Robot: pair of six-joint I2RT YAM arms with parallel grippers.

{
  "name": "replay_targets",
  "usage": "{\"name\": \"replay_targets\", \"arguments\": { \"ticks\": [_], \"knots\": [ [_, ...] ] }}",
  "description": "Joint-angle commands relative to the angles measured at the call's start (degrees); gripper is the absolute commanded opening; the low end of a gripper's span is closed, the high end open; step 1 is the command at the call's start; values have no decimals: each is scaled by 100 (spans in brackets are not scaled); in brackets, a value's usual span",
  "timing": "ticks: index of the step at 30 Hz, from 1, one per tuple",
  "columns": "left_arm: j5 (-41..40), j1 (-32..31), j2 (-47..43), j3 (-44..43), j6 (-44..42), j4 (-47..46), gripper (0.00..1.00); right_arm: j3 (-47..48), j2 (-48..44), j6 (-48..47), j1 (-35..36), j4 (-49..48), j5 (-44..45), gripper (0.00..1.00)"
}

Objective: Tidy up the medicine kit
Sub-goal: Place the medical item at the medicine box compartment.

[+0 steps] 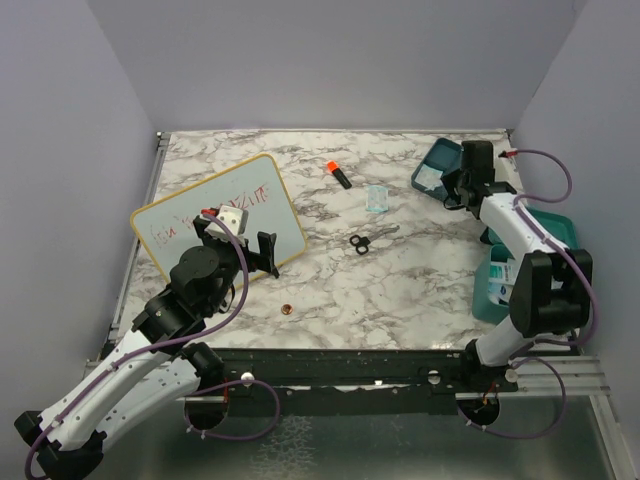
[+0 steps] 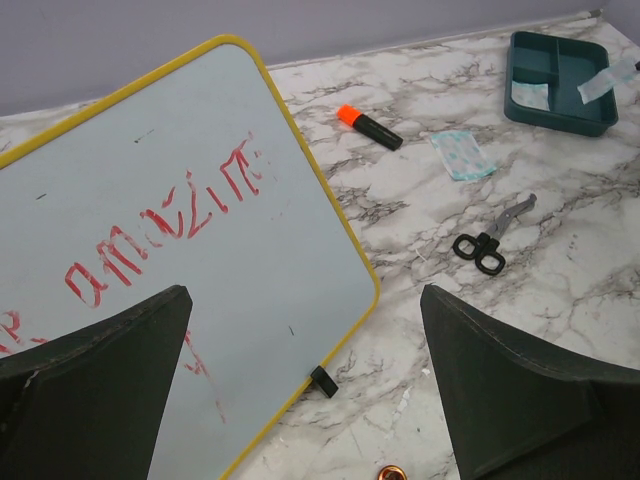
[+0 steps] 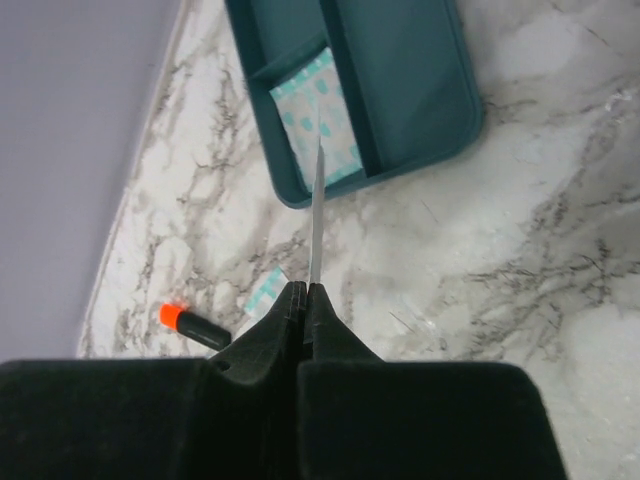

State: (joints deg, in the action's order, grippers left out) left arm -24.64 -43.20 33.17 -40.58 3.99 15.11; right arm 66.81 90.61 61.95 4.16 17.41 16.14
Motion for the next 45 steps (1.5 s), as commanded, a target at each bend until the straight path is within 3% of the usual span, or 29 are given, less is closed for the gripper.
{"name": "replay_targets", "arguments": {
  "ticks": [1, 20, 45],
  "knots": [
    [118, 12, -37, 72, -37, -79, 99, 440, 412, -327, 9, -562, 58, 0],
    [91, 13, -56, 77, -32, -84, 99, 1160, 2048, -932, -19, -1304, -38, 0],
    [91, 13, -30, 89, -36, -89, 99, 1598, 2841, -1317, -187, -1156, 126, 1]
  ]
}}
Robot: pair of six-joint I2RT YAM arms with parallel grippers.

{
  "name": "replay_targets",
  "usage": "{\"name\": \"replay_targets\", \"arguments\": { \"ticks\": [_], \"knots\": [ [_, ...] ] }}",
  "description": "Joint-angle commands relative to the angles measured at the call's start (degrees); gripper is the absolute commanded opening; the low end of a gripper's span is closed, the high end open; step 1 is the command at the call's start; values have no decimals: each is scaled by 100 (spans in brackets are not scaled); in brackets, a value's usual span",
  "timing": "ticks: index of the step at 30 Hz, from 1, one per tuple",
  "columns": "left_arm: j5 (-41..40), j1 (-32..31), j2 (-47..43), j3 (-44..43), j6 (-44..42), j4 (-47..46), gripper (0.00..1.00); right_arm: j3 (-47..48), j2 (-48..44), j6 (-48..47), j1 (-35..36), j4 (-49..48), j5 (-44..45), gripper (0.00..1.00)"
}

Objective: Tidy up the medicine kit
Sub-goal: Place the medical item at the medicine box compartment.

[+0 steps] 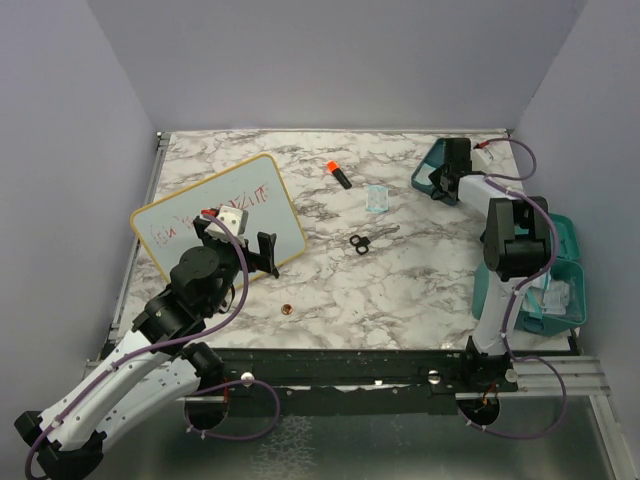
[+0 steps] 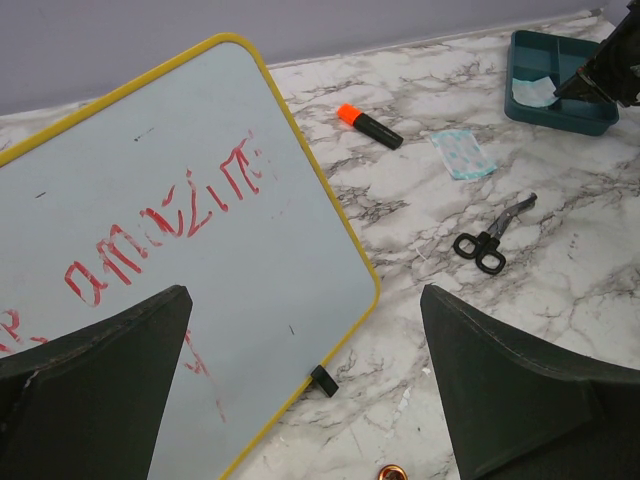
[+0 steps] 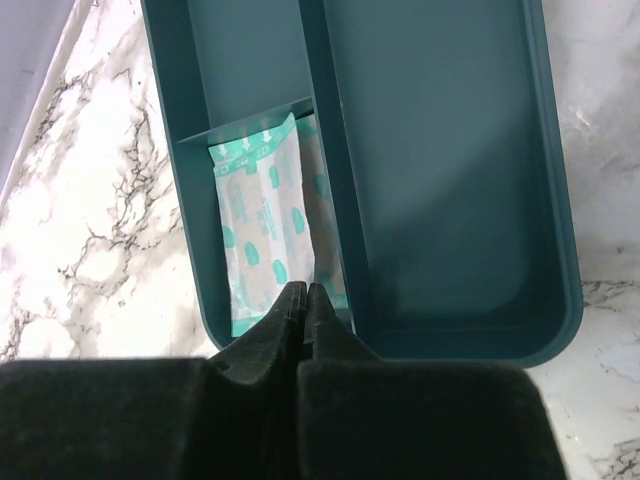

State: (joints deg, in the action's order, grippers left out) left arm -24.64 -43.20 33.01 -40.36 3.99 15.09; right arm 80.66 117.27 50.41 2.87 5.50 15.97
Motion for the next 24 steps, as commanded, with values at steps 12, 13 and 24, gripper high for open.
{"name": "replay_targets", "arguments": {
  "ticks": [12, 13, 24],
  "knots": [
    [100, 13, 6, 64, -34, -86, 99, 375, 209, -188, -68, 203, 101, 21],
    [100, 13, 2, 67, -36, -85, 99, 402, 172, -213, -68, 238, 100, 23],
    [161, 13, 15, 58, -27, -85, 99, 756, -285, -884, -68, 656, -655, 29]
  ]
}}
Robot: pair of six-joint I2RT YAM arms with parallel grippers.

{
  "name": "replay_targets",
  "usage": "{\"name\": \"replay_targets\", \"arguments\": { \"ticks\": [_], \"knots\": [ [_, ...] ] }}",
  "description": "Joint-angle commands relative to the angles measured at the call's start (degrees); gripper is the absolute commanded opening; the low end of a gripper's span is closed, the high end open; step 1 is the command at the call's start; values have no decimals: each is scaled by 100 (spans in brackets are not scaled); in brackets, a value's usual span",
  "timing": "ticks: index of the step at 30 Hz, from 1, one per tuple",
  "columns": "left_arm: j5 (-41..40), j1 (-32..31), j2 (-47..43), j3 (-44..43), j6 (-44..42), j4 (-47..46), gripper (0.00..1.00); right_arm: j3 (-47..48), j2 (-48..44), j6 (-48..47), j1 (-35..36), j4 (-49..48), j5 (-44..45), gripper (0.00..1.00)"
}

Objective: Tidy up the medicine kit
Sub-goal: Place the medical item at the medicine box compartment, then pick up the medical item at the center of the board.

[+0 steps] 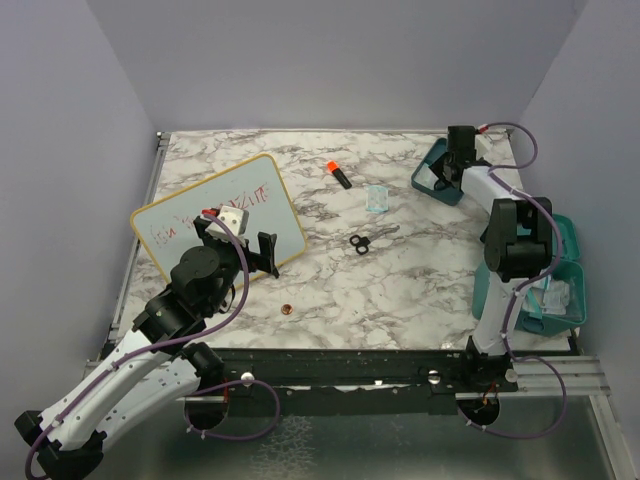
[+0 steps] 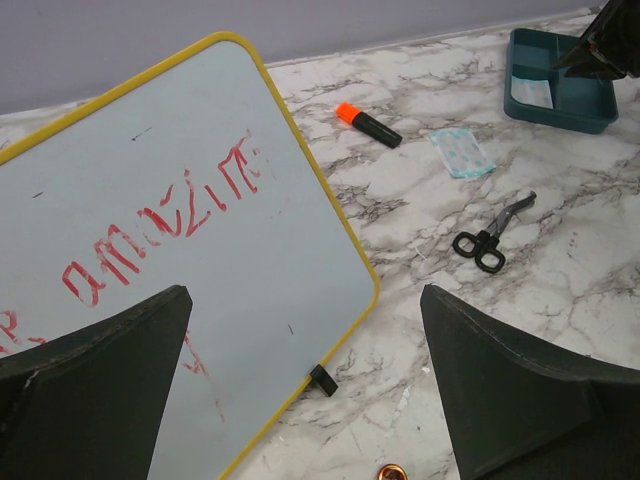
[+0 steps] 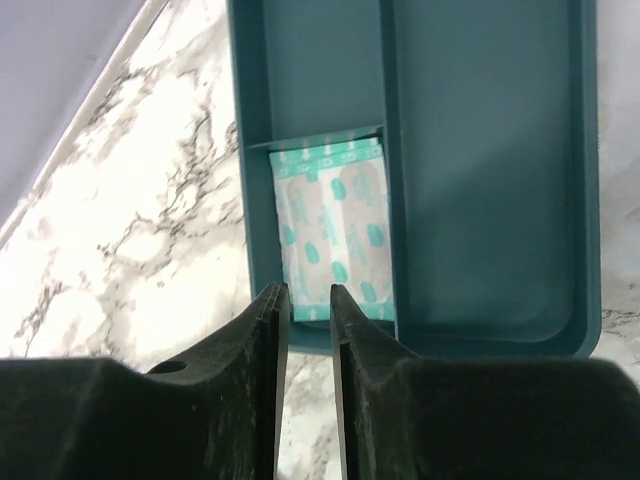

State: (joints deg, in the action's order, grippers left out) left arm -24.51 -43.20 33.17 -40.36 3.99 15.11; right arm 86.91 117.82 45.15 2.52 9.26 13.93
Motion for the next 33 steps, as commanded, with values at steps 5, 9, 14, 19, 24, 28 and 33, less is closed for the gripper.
{"name": "replay_targets", "arguments": {
  "ticks": [5, 9, 14, 19, 24, 28, 33],
  "knots": [
    [118, 13, 5, 75, -29, -94, 99, 113, -513, -600, -33, 531, -1085, 29],
    [78, 13, 7, 76, -36, -92, 99, -528, -858, -704, 7, -45, -1865, 29],
    [52, 12, 24, 79, -37, -88, 99, -935, -988, -311, 199, 4, -2065, 32],
    [67, 13, 43, 81, -36, -90, 99, -1276, -849, 99, 442, -106, -2357, 32],
    [112, 13, 93, 69, -34, -89, 99, -1347, -598, 258, 731, -88, -2303, 32],
    [99, 13, 78, 77, -34, -92, 99, -1431, -501, 415, 834, -181, -2285, 33],
    [83, 13, 63, 82, -33, -88, 99, -1430, -416, 578, 935, -104, -2160, 35]
  ]
}}
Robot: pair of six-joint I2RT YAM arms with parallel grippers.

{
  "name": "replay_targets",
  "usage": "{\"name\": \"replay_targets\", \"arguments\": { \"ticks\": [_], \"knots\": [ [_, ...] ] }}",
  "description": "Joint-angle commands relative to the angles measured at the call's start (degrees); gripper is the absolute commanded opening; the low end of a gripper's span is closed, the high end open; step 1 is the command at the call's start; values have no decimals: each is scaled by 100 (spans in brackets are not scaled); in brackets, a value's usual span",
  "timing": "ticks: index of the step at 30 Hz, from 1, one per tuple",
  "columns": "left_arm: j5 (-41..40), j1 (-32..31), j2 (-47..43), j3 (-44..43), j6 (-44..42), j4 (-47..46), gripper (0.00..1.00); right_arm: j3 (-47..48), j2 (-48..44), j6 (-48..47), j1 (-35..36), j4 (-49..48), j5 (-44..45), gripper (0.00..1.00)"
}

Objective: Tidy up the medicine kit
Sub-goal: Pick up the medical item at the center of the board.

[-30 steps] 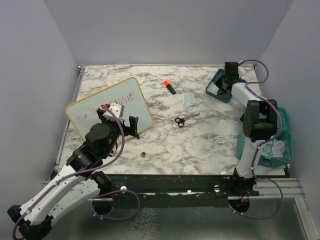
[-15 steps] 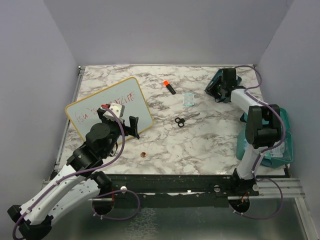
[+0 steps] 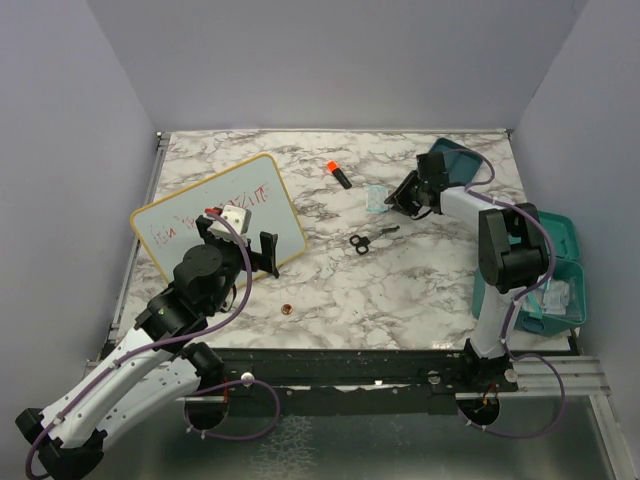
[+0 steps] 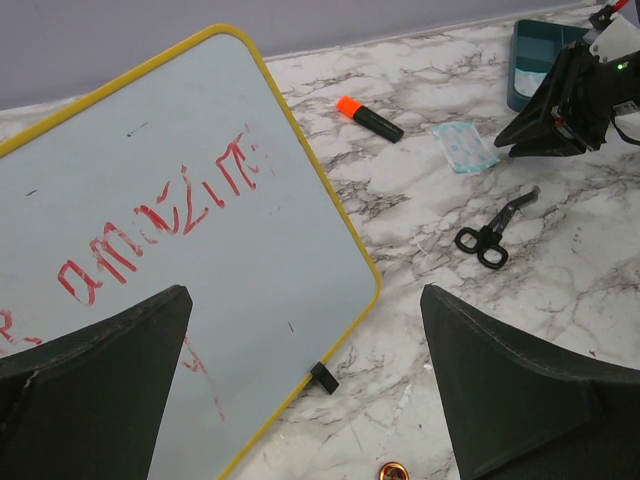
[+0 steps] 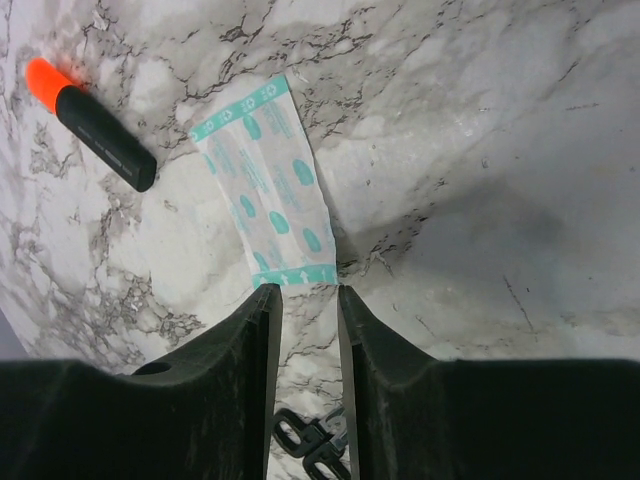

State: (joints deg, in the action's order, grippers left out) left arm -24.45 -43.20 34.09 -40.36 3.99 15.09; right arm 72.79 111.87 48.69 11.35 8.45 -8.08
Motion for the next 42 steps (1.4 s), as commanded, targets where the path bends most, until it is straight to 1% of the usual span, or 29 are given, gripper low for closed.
{"name": "replay_targets", "arguments": {
  "ticks": [1, 5, 27, 35, 42],
  "knots": [
    [72, 12, -30, 81, -36, -85, 99, -4, 177, 266, 65, 67, 115, 35],
    [80, 13, -25, 88, -36, -87, 99, -133, 143, 443, 111, 55, 321, 35],
    [89, 13, -86, 78, -35, -85, 99, 39, 534, 634, 146, 33, 382, 34],
    [85, 11, -93, 80, -35, -85, 99, 109, 630, 642, 163, 69, 452, 29],
    [80, 12, -95, 72, -31, -90, 99, 188, 730, 609, 174, 76, 513, 23]
  ]
}}
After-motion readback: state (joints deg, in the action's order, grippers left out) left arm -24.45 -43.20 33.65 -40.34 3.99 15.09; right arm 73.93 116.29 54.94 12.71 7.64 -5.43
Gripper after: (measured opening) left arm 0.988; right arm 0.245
